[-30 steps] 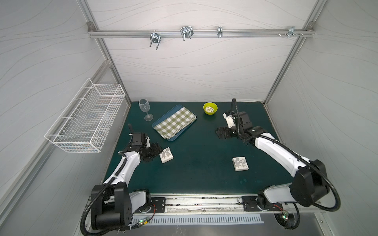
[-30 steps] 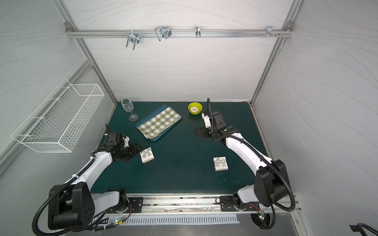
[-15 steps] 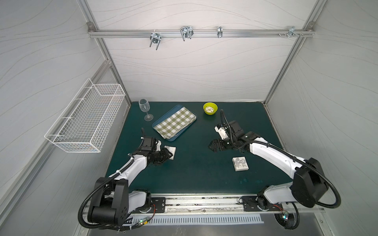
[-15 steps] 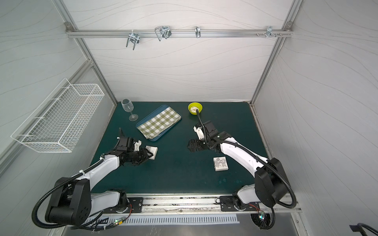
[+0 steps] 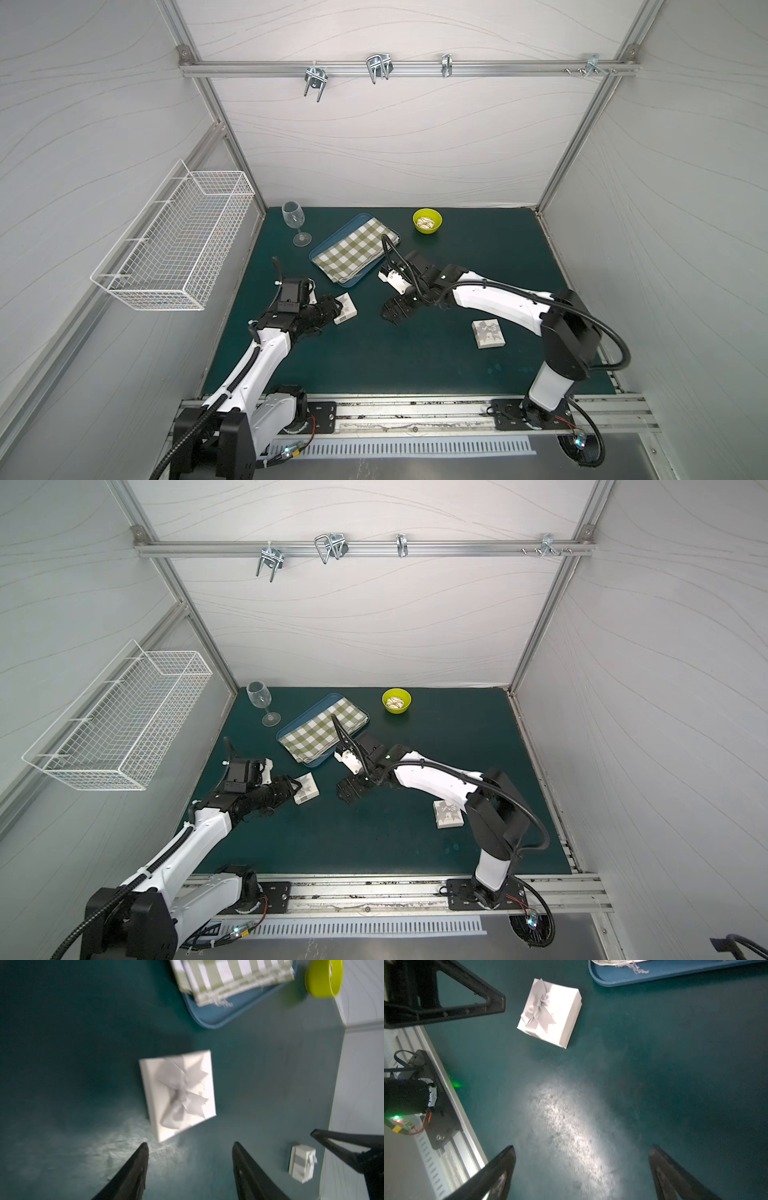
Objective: Take the necklace out of the lift-off lid jewelry box
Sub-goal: Move the jewelry box to the center of the board.
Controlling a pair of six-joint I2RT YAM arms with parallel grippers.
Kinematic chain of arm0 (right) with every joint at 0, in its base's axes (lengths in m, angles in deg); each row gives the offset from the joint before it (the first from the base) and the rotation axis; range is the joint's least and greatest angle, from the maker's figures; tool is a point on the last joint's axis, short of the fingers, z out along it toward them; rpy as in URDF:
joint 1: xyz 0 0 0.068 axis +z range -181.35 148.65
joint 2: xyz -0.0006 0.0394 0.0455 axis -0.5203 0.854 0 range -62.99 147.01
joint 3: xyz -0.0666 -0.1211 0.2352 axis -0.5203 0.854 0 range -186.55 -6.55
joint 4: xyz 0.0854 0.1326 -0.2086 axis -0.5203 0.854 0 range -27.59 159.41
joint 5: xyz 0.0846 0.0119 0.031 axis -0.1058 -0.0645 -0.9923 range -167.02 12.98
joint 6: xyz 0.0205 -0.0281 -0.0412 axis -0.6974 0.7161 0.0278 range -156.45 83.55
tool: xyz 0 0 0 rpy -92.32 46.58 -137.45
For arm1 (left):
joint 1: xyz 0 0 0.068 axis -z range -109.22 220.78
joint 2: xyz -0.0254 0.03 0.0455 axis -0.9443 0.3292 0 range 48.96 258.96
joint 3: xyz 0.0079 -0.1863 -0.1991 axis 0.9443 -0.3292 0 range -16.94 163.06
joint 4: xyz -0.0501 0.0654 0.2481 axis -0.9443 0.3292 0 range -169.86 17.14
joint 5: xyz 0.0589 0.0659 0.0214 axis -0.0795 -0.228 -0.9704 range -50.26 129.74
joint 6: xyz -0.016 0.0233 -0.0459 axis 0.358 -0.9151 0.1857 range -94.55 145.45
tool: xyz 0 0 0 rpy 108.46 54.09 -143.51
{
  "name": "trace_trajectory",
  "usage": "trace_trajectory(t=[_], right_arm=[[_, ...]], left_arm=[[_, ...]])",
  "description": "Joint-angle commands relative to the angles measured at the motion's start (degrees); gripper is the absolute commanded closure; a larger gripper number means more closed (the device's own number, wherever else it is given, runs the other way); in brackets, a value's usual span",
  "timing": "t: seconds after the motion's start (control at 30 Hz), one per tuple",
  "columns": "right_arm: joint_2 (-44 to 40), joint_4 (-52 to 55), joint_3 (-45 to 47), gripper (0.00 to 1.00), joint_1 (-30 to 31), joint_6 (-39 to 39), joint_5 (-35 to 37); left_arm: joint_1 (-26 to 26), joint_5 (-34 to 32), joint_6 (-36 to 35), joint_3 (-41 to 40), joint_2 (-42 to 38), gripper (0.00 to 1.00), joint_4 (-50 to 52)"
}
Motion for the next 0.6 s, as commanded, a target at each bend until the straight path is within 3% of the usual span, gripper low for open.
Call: trace_trajectory(t=[0.0,0.17,0.4,0.5,0.57], right_arm=[[3.74,-0.16,-5.18,0.02,0.55,1.37,-2.09],[3.39,-0.55,-3.66,0.02,0.47,1.4,-2.62],[-0.94,-3.27,5.86,0.02,-3.75,0.73,-8.96],[-2.85,-3.48,8.24,0.02,-5.42,-0.14,-10.19],[-5.07,-6.35,11.62,0.01,-8.23,-2.59,-15.69]], left_arm=[[-3.99,2.61,-0.35,0.2,3.56,0.4,-2.22],[-4.16,7.99,0.55,0.94,13.86,0.52,-11.98],[-4.01,9.74,0.86,-0.02,19.64,0.63,-20.1],[-1.93,12.1,-0.38,1.22,22.68,0.74,-20.99],[1.35,12.58,-2.56,3.39,24.97,0.79,-19.0]])
